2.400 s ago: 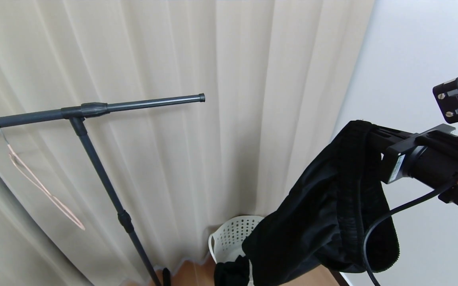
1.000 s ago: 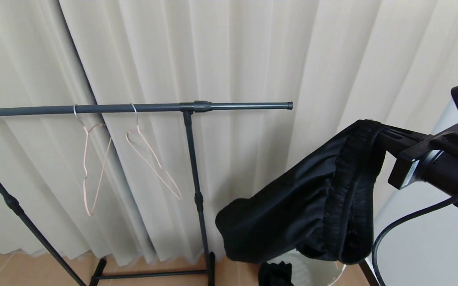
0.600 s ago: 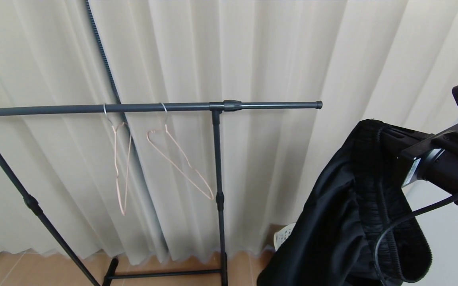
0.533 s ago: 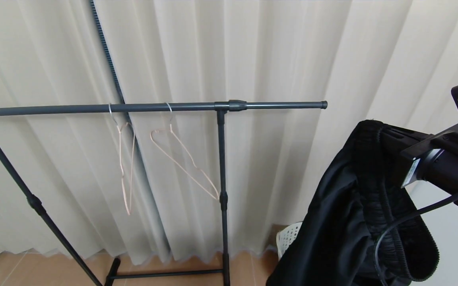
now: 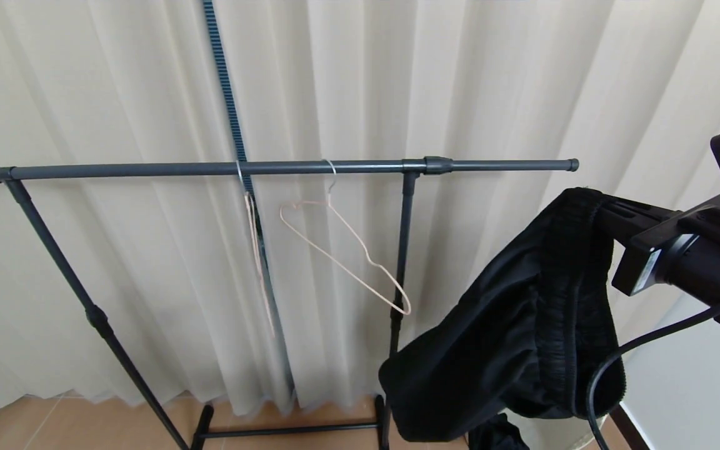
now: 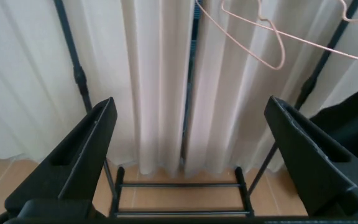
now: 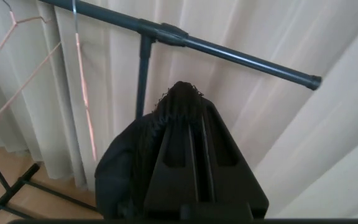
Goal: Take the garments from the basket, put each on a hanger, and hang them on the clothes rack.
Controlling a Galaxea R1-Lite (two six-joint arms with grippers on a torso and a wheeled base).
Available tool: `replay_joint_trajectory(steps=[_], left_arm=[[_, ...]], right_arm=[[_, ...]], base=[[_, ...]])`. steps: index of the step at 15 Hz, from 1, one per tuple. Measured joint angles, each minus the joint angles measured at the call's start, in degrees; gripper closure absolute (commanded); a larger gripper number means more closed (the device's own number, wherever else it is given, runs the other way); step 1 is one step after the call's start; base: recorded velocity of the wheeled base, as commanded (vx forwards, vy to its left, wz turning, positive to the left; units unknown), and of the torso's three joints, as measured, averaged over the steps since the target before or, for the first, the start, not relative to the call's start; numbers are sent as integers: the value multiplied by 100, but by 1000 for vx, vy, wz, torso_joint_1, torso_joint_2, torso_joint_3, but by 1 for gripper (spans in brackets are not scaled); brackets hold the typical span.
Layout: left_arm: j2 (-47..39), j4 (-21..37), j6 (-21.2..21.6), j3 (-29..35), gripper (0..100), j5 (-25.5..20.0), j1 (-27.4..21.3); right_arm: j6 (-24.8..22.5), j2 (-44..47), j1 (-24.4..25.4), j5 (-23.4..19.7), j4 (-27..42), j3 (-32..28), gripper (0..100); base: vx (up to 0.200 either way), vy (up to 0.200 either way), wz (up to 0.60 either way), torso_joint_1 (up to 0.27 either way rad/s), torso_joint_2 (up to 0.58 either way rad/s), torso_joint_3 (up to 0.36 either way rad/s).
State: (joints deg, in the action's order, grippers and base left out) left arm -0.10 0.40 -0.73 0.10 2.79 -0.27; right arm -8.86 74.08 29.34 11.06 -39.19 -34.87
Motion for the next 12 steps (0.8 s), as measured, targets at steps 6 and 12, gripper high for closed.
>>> replay_joint_trajectory(steps=[6,12], left_arm=[[0,-5,-2,0,0,0,0],[0,-5,-5,0,0,-1,0]], right_arm=[[0,1,-2,2,11,15,100],[0,-18,0,2,5,17,100]], base=[[-167,33,0,10,3,2],[-167,33,0,-2,1,2]])
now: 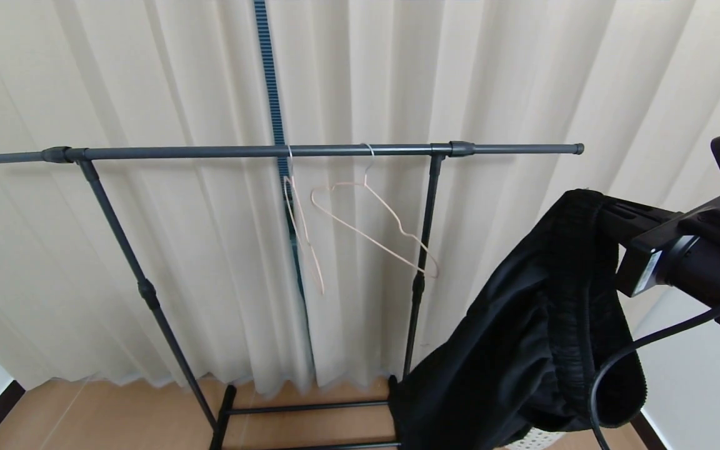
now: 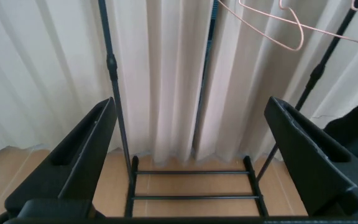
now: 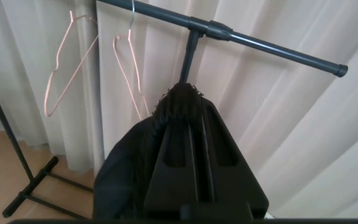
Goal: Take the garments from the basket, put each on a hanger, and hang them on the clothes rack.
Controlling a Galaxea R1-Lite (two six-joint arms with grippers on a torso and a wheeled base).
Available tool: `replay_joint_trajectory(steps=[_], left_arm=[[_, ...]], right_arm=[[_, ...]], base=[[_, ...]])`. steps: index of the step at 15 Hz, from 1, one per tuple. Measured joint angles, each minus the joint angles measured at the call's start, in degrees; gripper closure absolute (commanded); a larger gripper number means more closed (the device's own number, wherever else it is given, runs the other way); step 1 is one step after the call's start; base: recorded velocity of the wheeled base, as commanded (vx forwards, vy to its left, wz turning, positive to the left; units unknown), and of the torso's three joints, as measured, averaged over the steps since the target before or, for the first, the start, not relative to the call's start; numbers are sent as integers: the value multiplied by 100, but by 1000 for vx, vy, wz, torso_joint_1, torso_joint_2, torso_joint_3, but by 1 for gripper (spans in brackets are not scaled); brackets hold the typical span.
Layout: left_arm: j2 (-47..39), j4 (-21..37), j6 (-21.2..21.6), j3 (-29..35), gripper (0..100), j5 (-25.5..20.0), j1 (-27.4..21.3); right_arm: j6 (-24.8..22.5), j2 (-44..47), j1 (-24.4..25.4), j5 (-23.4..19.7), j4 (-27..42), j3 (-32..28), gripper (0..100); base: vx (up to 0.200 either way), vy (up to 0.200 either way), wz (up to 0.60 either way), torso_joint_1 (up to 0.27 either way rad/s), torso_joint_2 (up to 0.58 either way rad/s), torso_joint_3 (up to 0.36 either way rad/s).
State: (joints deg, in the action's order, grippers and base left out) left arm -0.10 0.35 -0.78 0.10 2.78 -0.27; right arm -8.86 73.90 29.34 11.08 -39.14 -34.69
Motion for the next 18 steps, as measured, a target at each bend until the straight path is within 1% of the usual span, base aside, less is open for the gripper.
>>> replay_joint_trajectory(steps=[4,5,11,18], left_arm=[[0,7,2,0,0,-2,5],[0,9,2,0,0,1,-2],[0,7,2,1,0,1,2],[0,-9,2,0,0,6,0]], right_arm=[[-110,-63,1,0,-10,5,100],[-117,-76,-2,5,4,13,100],[-123,-102,0,-5,-2,38,100],[-156,-102,0,-6,20,82,100]], base=[[0,200,0,-5,1,5],[-200,200,0,12,12,-2],[-200,0,0,7,1,2],[0,0,0,0,0,0]])
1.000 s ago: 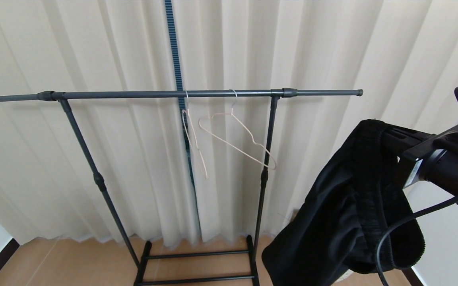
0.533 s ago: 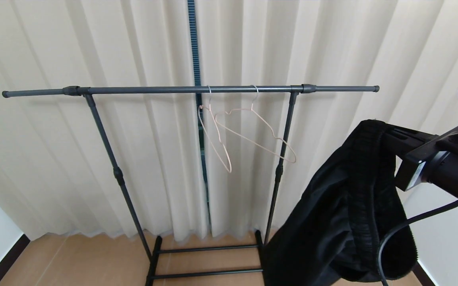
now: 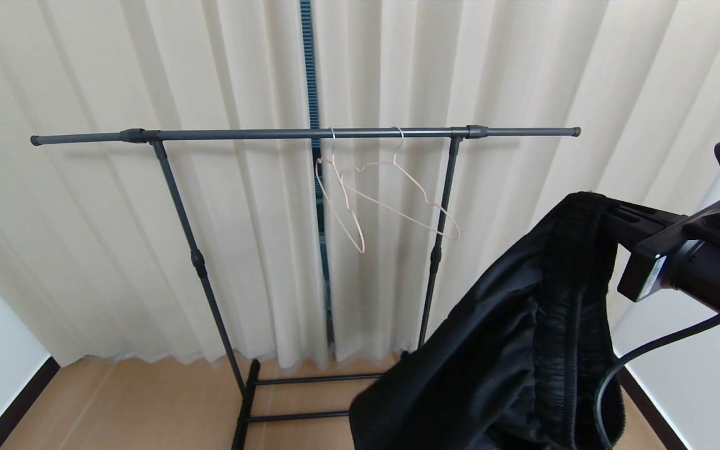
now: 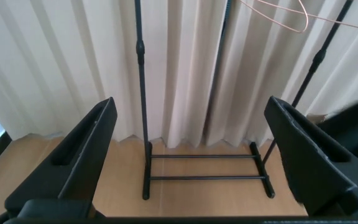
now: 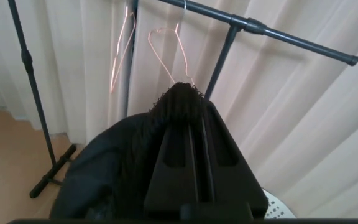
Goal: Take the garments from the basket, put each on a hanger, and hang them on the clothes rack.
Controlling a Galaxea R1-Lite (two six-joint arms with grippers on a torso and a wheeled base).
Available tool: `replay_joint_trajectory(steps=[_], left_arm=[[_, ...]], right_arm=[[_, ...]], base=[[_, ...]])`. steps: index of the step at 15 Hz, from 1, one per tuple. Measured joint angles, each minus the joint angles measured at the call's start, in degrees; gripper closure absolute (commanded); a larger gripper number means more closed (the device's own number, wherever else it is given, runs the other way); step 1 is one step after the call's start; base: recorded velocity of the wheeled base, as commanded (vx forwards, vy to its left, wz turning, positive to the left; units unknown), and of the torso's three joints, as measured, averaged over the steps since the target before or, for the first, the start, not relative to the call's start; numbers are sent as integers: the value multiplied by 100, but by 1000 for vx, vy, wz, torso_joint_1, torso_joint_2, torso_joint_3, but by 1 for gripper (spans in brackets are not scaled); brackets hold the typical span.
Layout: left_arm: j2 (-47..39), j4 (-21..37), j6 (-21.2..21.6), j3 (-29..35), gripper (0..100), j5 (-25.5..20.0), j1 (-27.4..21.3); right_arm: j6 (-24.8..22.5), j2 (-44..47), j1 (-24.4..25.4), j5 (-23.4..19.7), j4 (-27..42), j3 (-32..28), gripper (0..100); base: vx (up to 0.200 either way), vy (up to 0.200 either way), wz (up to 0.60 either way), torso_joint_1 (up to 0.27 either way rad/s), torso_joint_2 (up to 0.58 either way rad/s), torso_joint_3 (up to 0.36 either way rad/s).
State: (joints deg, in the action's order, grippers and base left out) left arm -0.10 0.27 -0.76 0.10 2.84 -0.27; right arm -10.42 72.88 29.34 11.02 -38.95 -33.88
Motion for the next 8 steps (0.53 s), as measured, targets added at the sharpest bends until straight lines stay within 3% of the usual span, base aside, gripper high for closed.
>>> replay_joint_trajectory(steps=[5,8], left_arm=[[-150,49,76,9,0,-20,-72],[-1067,68,76,20,0,-52,-240]], right_arm=[[-343,188,127,-358,22,191,100],[-115,568,508,-155,66,127,100]], base=[[0,0,0,0,0,0],[0,0,0,0,0,0]])
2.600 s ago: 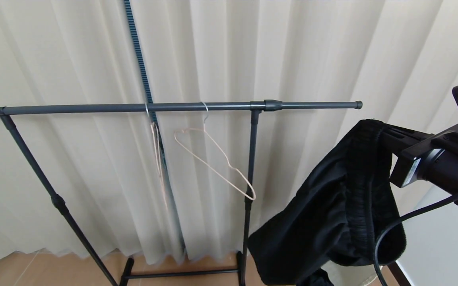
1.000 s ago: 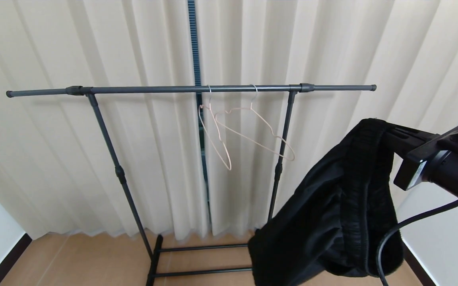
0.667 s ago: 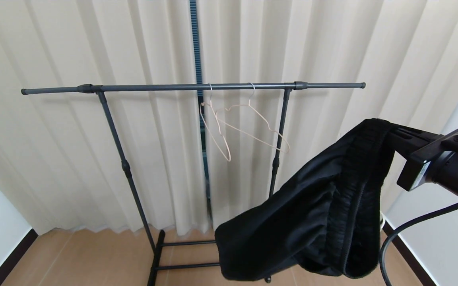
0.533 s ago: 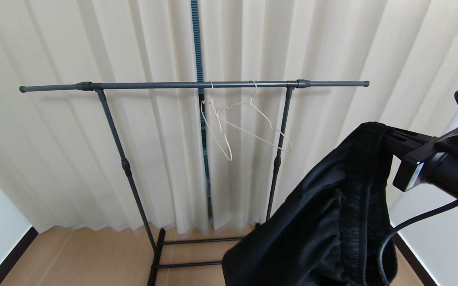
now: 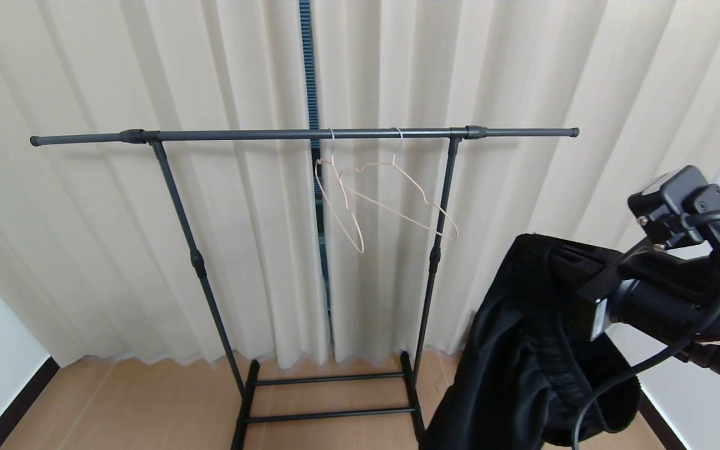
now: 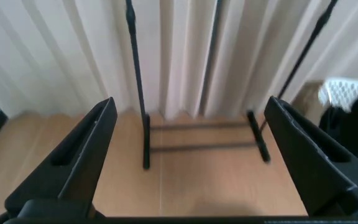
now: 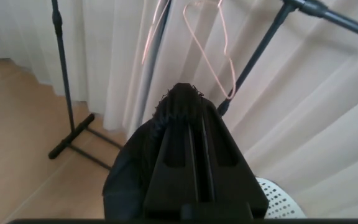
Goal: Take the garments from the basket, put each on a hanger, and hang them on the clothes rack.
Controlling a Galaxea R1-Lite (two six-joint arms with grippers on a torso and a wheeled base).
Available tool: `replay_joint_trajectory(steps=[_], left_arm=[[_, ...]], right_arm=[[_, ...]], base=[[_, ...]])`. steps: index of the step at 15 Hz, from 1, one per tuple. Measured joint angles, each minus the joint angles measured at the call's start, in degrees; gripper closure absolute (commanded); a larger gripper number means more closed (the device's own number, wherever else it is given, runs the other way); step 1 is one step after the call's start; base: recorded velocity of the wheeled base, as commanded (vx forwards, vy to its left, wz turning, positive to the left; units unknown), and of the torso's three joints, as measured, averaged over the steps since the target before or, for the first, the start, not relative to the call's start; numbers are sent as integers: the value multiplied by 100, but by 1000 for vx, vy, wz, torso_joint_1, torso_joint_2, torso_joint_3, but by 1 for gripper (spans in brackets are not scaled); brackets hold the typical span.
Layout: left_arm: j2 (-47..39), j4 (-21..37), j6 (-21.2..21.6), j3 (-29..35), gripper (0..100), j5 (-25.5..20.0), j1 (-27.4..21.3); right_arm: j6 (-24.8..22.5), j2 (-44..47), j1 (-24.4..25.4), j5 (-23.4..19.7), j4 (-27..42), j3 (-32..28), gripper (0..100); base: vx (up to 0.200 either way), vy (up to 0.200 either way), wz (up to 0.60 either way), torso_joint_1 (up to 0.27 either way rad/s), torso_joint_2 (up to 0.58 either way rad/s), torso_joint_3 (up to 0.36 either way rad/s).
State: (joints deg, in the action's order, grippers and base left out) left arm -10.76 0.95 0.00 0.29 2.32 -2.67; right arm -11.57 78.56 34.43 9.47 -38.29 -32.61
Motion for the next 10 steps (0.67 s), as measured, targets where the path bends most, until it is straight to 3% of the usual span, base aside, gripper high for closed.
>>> replay_joint_trajectory(steps=[3,6,8,10], left_arm=[[-1371,-73,-227,133,0,-549,-333],[-2666,-108,-678,747,0,-935,-534],[-3477,-113,-1014,1261,0,-1008,-746],[-4257,-116,-1748,1829,0,-1019,-1331]], right_arm=[[156,658,230,308,187,-560,100],[477,1445,278,363,1279,-1943,100],[1206,1959,330,368,2536,-3098,100],[2375,2477,525,390,3359,-3874,100]], base=[[0,0,0,0,0,0],[0,0,0,0,0,0],[0,0,0,0,0,0],[0,0,0,0,0,0]])
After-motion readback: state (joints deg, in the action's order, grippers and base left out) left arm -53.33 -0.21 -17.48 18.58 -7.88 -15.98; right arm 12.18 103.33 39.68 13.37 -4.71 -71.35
